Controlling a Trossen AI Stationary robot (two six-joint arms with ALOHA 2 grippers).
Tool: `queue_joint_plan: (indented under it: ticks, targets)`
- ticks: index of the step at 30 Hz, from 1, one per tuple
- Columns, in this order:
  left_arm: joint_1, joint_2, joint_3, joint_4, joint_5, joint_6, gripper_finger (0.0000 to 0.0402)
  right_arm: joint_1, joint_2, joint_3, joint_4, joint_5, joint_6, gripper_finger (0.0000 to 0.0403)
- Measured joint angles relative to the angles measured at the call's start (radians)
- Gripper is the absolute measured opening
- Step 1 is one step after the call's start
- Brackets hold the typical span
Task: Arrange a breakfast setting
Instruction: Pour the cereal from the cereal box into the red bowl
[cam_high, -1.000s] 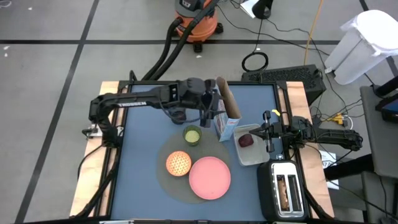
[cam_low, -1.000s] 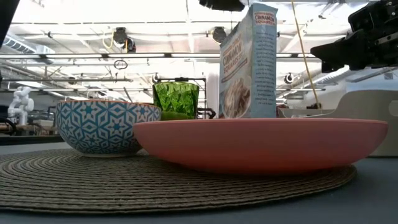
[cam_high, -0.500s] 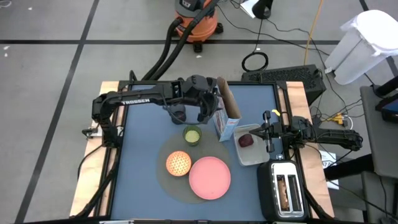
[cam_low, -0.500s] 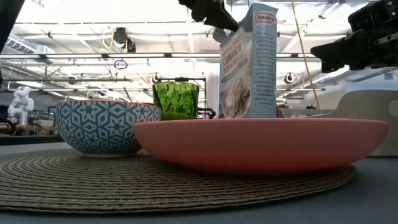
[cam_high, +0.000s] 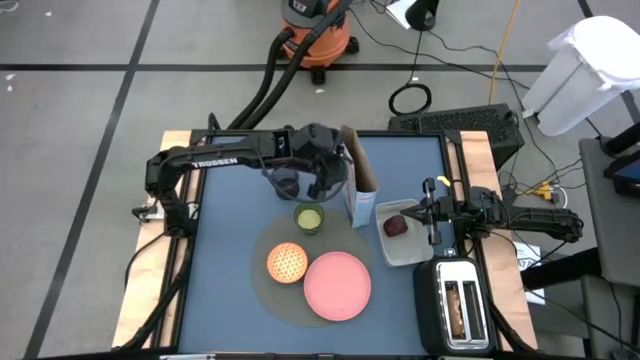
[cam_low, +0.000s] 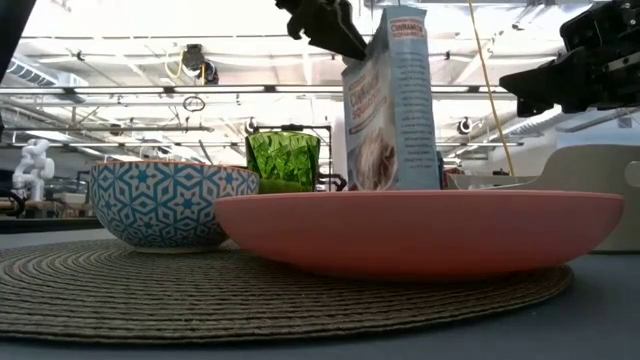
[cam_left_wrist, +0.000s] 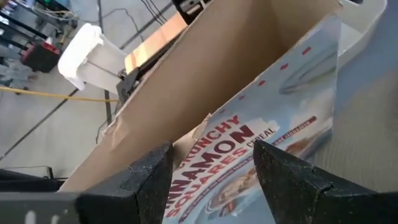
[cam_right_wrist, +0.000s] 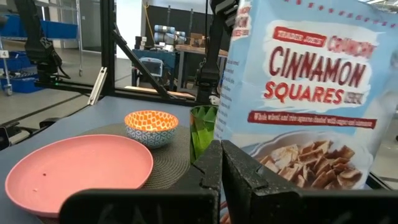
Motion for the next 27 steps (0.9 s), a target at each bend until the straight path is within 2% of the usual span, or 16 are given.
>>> queue_joint_plan:
  ticks: [10,27]
  targets:
    - [-0.037,-0.045,-0.004,-0.090,-0.058,-0.005,0.0227,0.000,0.000,0.000,0.000,0.000,-0.001,0.0000]
    - [-0.062,-0.066,-0.006,-0.233,-0.047,-0.090,0.0227,0.000,0.004,0.000,0.007,0.000,-0.003,0.0000]
